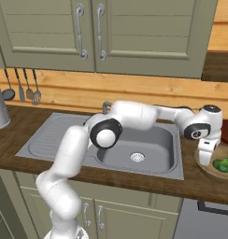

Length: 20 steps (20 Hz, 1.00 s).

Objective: Pick the broccoli from the sink and place it in the bowl. Then pick the bowl and place it in the microwave. Then close the microwave door and press the start button.

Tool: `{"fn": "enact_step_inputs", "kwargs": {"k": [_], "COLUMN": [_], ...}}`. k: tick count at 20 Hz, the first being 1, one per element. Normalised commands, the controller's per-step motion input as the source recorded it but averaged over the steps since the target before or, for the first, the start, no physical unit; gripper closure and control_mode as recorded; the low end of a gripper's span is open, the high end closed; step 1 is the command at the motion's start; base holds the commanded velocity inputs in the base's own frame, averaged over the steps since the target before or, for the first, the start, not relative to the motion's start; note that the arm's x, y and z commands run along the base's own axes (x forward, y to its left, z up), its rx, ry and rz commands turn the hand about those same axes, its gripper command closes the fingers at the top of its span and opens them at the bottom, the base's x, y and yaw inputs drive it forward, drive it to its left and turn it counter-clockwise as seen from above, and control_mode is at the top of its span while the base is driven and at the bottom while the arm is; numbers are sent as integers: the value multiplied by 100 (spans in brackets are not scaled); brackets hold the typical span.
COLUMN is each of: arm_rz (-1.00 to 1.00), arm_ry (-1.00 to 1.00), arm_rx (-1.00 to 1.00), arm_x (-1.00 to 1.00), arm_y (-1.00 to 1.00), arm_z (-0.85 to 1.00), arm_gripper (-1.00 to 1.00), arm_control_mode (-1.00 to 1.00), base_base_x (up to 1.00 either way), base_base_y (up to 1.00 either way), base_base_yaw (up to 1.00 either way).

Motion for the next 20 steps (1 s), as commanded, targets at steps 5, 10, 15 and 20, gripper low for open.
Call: {"fn": "enact_step_inputs", "kwargs": {"k": [5,10,15,20], "arm_rz": [-10,-14,-32,-16], "arm_ry": [-6,-1,-5,-4], "arm_rx": [0,-10,-3,-4], "arm_x": [-49,-27,0,-4], "arm_y": [48,69,63,8], "arm_z": [6,21,4,4], "arm_gripper": [-100,-100,-100,-100], "arm_control_mode": [-100,-100,-100,-100], "base_base_x": [0,0,0,0], "base_base_y": [0,0,0,0], "base_base_yaw": [0,0,0,0]}}
